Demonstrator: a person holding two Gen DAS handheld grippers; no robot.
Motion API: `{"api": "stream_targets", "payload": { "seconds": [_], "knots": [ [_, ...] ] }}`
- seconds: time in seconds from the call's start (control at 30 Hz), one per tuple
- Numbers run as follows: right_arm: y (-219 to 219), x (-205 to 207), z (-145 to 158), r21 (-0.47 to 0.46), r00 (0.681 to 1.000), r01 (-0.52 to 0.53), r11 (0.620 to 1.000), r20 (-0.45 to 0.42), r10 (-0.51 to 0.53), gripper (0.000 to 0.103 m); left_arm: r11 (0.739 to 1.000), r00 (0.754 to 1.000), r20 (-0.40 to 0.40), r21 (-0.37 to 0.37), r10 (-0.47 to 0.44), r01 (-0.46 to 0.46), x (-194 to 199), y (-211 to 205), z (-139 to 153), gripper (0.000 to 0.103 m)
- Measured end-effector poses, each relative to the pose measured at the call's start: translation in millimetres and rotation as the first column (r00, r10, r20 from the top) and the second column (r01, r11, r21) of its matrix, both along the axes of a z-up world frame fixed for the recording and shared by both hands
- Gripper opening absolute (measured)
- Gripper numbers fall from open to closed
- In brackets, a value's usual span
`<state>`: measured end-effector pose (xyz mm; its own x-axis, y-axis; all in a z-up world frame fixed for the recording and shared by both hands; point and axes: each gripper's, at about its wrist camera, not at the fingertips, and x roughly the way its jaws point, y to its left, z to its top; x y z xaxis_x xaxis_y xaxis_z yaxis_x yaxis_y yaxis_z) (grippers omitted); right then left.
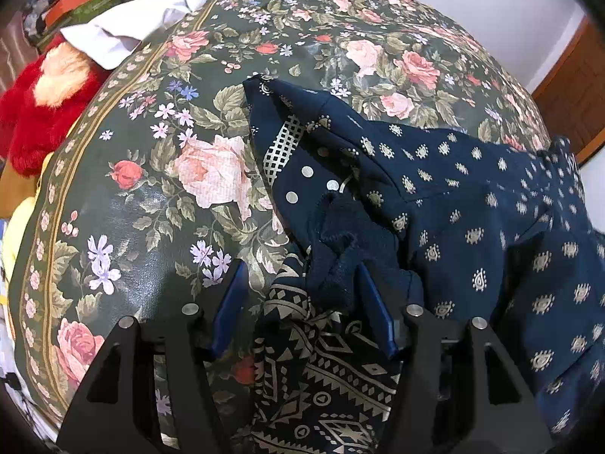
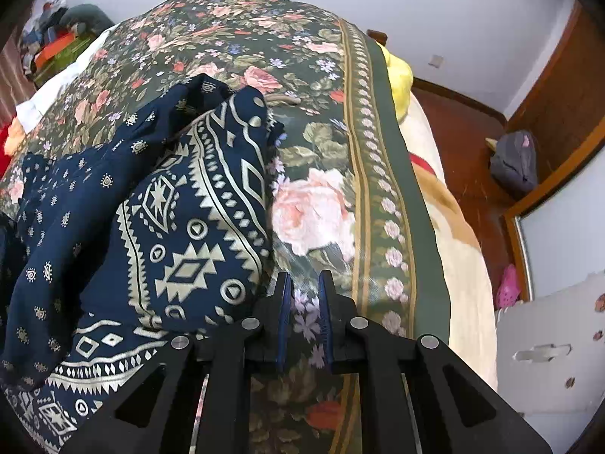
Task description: Fold large clothes
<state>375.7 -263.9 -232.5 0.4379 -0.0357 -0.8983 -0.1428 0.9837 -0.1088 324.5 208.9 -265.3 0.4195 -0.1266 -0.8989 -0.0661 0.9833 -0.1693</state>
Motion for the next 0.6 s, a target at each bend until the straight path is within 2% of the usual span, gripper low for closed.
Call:
{"api": "stream_targets", "payload": {
  "seconds": [0.17, 0.37, 0.5, 0.6],
  "knots": [
    [-2, -7, -3, -0.015, 1.000, 0.000, 1.000, 0.015, 0.001, 0.010, 0.998, 0.999, -0.005, -0.044, 0.044, -0.045, 2, 5, 0, 0.059],
    [-14, -32, -3, -0.028, 0.999, 0.008, 1.000, 0.032, -0.007, 0.010, 0.999, 0.999, -0.001, -0.042, 0.033, -0.033, -10, 1, 2, 0.059],
    [-33, -34, 8, 0.075, 0.998, 0.068, 0.995, -0.022, -0.067, 0.010, 0.998, 0.999, -0.002, -0.059, 0.033, -0.033, -18, 3, 6, 0.059],
    [-44, -25, 29, 0.255, 0.997, 0.074, 0.964, 0.003, -0.077, 0.010, 0.997, 0.999, 0.013, -0.057, 0.050, -0.049, -19, 9, 11, 0.059]
  ]
}}
